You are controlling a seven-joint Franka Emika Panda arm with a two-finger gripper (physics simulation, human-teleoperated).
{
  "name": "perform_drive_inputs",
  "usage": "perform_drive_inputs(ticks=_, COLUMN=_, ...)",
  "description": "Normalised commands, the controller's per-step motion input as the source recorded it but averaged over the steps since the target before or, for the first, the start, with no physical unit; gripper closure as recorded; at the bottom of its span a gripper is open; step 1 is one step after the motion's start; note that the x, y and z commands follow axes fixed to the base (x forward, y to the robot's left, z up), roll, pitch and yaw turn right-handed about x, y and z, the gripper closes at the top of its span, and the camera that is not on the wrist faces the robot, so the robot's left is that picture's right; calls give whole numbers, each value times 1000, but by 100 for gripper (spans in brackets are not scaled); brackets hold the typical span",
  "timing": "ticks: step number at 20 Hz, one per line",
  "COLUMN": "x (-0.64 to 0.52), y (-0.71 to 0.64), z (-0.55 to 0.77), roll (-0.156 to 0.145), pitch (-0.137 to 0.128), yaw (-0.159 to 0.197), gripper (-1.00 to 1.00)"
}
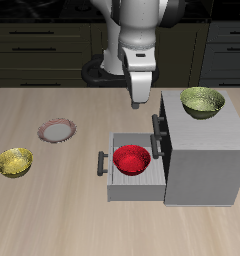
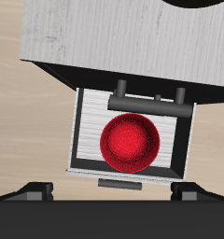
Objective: Place the red bowl on the plate and close the bottom drawer of the white cabinet
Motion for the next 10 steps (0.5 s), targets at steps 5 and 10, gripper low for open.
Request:
perform_drive_inputs(ticks=5, x=52, y=82, z=-53, roll=15, pitch=10, yaw=-9, gripper=-100)
perform_drive_inputs(ticks=10, x=9, y=5, z=-74, roll=4, pitch=13, yaw=-15, gripper=-100)
